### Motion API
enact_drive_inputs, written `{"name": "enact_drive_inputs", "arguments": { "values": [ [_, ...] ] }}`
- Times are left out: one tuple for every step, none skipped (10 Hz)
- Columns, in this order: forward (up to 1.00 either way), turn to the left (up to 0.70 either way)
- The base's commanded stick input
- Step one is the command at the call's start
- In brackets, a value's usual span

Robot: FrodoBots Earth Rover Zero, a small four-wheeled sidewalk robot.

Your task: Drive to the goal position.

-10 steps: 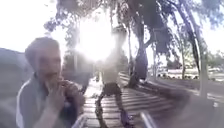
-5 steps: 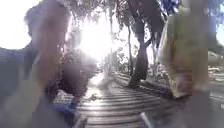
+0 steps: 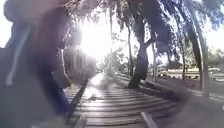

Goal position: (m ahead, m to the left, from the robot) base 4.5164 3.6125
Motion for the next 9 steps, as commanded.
{"name": "enact_drive_inputs", "arguments": {
  "values": [
    [0.0,-0.7],
    [0.0,-0.4],
    [0.0,-0.11],
    [0.0,0.0],
    [0.0,0.0],
    [0.1,0.0],
    [0.8,0.0],
    [0.96,0.0],
    [0.98,0.0]
  ]
}}
